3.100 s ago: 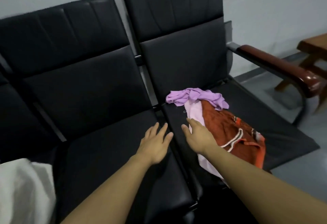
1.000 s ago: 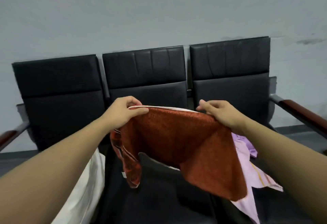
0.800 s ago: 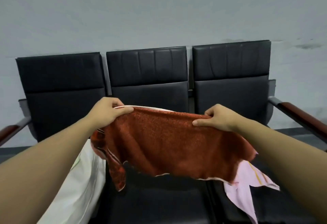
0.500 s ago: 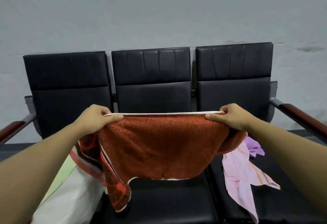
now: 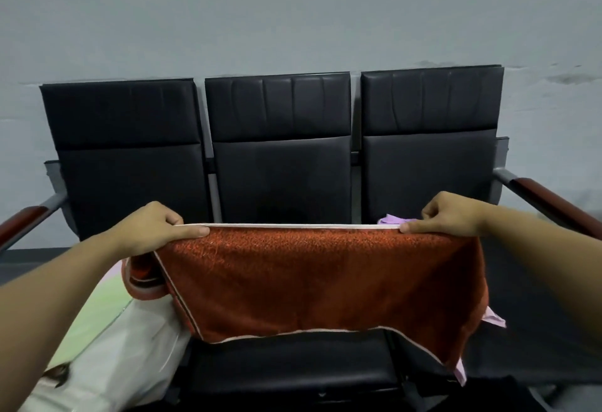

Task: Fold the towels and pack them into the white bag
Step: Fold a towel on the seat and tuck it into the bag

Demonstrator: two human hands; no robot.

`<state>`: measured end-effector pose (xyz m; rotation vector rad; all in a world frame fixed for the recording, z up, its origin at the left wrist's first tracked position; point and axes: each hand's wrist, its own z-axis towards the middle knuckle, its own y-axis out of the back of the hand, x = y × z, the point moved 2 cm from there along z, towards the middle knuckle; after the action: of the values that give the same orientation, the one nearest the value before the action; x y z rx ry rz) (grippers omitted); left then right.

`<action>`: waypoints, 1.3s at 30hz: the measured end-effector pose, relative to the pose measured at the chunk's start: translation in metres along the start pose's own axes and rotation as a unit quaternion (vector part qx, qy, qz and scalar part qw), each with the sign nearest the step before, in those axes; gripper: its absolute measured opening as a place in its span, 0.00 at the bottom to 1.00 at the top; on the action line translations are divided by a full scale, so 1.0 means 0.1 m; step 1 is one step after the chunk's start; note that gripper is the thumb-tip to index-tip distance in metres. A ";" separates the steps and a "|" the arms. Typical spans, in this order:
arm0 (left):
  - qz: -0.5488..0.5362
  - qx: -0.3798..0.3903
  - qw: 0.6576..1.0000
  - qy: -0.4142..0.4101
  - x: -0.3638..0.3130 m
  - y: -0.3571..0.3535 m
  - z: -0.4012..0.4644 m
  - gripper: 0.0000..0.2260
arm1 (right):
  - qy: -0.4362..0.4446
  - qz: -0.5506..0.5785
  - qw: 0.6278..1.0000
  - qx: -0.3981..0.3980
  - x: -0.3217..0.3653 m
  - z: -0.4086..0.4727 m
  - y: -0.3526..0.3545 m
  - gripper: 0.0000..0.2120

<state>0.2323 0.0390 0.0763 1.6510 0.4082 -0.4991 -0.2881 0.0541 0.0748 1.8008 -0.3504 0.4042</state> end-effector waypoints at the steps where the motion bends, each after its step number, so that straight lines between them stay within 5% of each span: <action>1: 0.001 0.006 1.000 0.000 -0.01 -0.01 0.01 0.27 | -0.003 -0.004 1.000 0.004 -0.02 0.01 -0.02 0.28; 10: 0.104 0.006 0.994 0.024 0.20 -0.57 0.74 0.36 | -0.039 -0.174 0.984 -0.005 -0.34 0.69 -0.39 0.34; 15: 0.167 -0.016 0.985 0.041 0.49 -1.23 1.59 0.27 | -0.023 -0.303 0.950 -0.069 -0.77 1.58 -0.81 0.31; 18: 0.197 -0.066 0.978 0.036 0.64 -1.66 2.06 0.20 | -0.002 -0.294 0.950 -0.104 -1.03 2.12 -1.12 0.25; 21: 0.157 -0.095 0.979 0.086 0.70 -2.12 2.26 0.27 | -0.041 -0.226 0.964 -0.134 -1.21 2.41 -1.51 0.24; 29: 0.107 0.000 0.991 0.086 0.23 -3.60 1.29 0.29 | -0.054 -0.139 0.957 -0.250 -1.49 1.82 -2.58 0.13; 32: 0.162 0.104 0.977 0.088 0.23 -4.00 1.04 0.33 | -0.088 -0.084 0.968 -0.221 -1.76 1.58 -2.71 0.20; 35: 0.200 0.104 0.971 0.085 0.26 -4.10 1.13 0.33 | -0.129 -0.060 0.982 -0.127 -1.94 1.49 -2.79 0.31; 37: 0.203 0.101 0.970 0.091 0.25 -4.08 1.27 0.32 | -0.153 -0.039 0.983 -0.088 -1.97 1.51 -2.82 0.30; 39: 0.195 0.111 0.969 0.099 0.26 -4.02 1.43 0.32 | -0.177 0.064 0.972 -0.137 -1.93 1.56 -2.79 0.27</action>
<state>0.0266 -0.0486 -0.2884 1.9493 0.1664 -0.0868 -0.3246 -0.0197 -0.2894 1.5776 -0.7388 0.1117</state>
